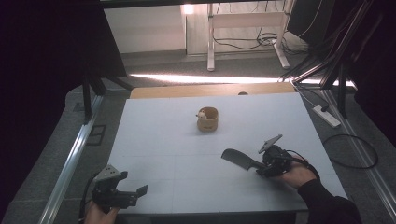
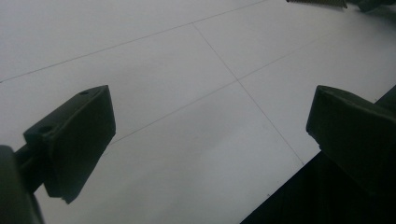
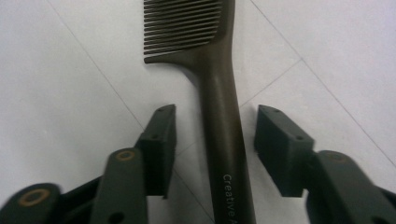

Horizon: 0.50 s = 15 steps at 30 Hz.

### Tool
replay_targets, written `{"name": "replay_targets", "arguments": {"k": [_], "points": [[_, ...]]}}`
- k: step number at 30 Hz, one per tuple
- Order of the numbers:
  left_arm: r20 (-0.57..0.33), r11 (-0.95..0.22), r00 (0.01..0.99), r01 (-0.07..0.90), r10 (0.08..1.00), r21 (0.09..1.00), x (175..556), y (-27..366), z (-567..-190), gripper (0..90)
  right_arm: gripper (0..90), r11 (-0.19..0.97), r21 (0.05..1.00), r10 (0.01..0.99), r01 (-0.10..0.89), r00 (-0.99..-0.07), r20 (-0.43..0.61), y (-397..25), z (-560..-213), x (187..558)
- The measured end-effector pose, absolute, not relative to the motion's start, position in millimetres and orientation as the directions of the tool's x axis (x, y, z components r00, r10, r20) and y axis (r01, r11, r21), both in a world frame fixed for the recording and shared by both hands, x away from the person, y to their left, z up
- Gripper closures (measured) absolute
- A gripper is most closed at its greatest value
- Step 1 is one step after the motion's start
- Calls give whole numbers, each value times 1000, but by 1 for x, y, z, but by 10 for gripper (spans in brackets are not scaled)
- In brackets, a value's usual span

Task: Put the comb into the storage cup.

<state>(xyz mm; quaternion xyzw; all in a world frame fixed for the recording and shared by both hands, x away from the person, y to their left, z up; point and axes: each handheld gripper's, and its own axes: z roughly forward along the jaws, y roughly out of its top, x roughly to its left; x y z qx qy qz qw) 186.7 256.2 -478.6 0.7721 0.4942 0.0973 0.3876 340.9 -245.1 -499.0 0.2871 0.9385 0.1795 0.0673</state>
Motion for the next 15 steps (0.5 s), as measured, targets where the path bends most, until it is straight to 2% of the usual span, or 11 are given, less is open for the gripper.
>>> {"name": "replay_targets", "arguments": {"k": [4, 6, 8, 15], "points": [[-233, -212, 493, 688, 838, 694, 187, 256, -479, 22, 610, 772, 374, 561, 515, -827, -20, -246, -498, 342], [-234, -213, 493, 690, 838, 692, 187, 256, -479, 21, 689, 773, 374, 558, 512, -829, -18, -246, -497, 342], [-233, -212, 492, 690, 839, 692, 187, 256, -479, 21, 719, 777, 372, 553, 508, -833, -17, -246, -497, 342], [-230, -215, 493, 689, 839, 692, 187, 255, -479, 22, 727, 774, 366, 563, 516, -826, -26, -244, -497, 341]]}}
